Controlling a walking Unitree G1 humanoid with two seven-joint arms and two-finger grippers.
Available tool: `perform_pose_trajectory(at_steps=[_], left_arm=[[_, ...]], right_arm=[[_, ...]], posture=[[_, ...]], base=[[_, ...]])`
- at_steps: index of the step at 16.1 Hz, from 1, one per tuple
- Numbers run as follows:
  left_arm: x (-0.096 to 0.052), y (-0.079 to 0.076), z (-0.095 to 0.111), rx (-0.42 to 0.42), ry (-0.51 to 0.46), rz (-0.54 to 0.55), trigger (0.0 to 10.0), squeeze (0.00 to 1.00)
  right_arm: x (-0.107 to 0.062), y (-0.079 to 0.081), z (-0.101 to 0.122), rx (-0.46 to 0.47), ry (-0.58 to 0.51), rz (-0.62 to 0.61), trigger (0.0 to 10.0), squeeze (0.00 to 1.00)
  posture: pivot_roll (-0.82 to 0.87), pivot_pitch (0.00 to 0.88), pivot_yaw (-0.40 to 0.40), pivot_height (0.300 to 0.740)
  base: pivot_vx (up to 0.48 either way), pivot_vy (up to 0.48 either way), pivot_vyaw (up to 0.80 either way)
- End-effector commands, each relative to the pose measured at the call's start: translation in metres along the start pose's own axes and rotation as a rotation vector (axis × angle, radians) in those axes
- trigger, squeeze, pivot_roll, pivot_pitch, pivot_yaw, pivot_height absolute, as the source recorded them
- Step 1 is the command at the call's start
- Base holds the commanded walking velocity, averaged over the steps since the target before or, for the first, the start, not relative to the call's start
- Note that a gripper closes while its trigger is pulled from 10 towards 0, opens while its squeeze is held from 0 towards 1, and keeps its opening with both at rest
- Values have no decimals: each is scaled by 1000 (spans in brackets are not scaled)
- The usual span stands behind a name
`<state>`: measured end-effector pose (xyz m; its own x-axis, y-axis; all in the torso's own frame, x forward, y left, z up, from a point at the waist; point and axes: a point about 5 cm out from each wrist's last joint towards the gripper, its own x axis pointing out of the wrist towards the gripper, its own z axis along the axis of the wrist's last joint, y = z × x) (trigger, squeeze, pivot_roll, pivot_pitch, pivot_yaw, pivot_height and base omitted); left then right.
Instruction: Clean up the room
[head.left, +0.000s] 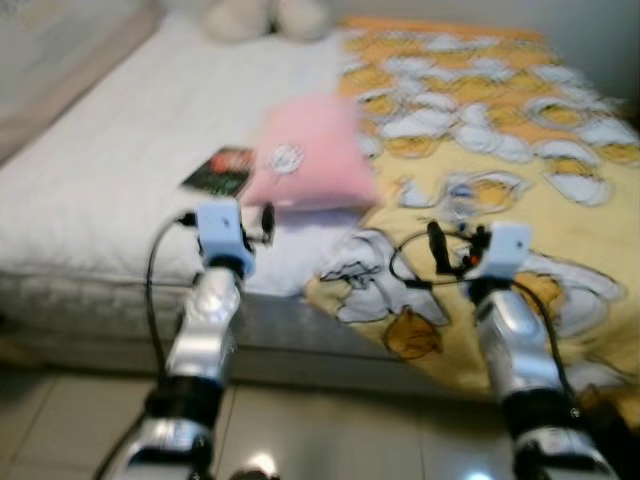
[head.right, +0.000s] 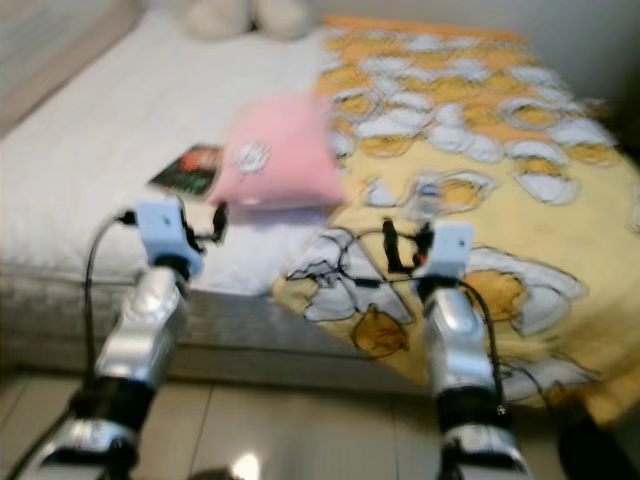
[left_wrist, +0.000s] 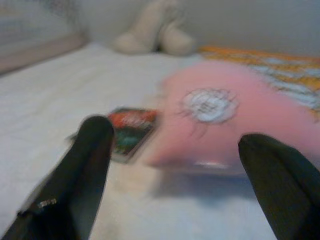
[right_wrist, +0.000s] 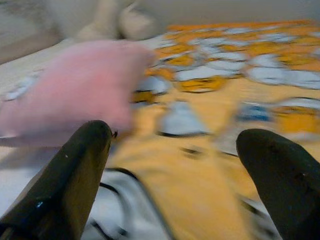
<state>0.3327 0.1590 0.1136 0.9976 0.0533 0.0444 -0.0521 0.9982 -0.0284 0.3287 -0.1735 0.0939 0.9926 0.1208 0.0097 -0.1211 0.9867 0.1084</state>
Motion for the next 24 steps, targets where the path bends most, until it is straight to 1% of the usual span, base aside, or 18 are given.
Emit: perform_pose_trajectory(at_steps=[1, 7, 11, 13, 14, 16, 19, 20, 22, 23, 24], left_arm=[[2, -11, 5, -22, -17, -25, 10000, 0], [4, -11, 9, -25, -32, -29, 10000, 0], [7, -8, 18, -36, -58, -16, 10000, 0], [8, -7, 21, -54, -63, -9, 10000, 0], [8, -7, 22, -44, -67, -4, 10000, 0], [10, -6, 22, -21, -58, 29, 10000, 0], [12, -6, 20, -5, -33, 41, 10000, 0], [16, -8, 24, 3, -38, 20, 10000, 0], [24, -14, 30, -3, -30, -23, 10000, 0], [31, -17, 36, -30, -26, -51, 10000, 0], [43, -16, 46, -64, -16, -57, 10000, 0]], right_arm=[[-5, -12, 0, -23, 5, -35, 10000, 0], [-3, -15, 5, -49, -5, -57, 10000, 0], [5, -15, 29, -63, -80, -46, 10000, 0], [13, -10, 43, -55, -104, -13, 10000, 0], [15, -9, 47, -41, -113, -6, 10000, 0], [19, -6, 55, -79, -122, 39, 10000, 0], [17, -5, 47, -82, -85, 43, 10000, 0], [17, -3, 45, -73, -79, 43, 10000, 0], [19, -6, 42, -62, -54, 20, 10000, 0], [20, -8, 42, -54, -46, 13, 10000, 0], [23, -9, 44, -15, -46, 2, 10000, 0]], posture=[[-118, 0, -7, 740], [-118, 0, -3, 740], [-119, 0, 0, 740], [-120, 0, 2, 740], [-120, 0, 2, 740], [-118, 0, -3, 740], [-109, 0, -14, 740], [-106, 0, -18, 740], [-103, 0, -22, 740], [-102, 0, -23, 740], [-106, 0, -23, 740]], base=[[480, 0, 0], [480, 0, 0], [480, 0, 0], [476, 0, 0], [465, 0, 0], [229, 0, 266], [0, 0, 515], [0, 0, 488], [0, 0, 481], [0, 0, 0], [0, 0, 0]])
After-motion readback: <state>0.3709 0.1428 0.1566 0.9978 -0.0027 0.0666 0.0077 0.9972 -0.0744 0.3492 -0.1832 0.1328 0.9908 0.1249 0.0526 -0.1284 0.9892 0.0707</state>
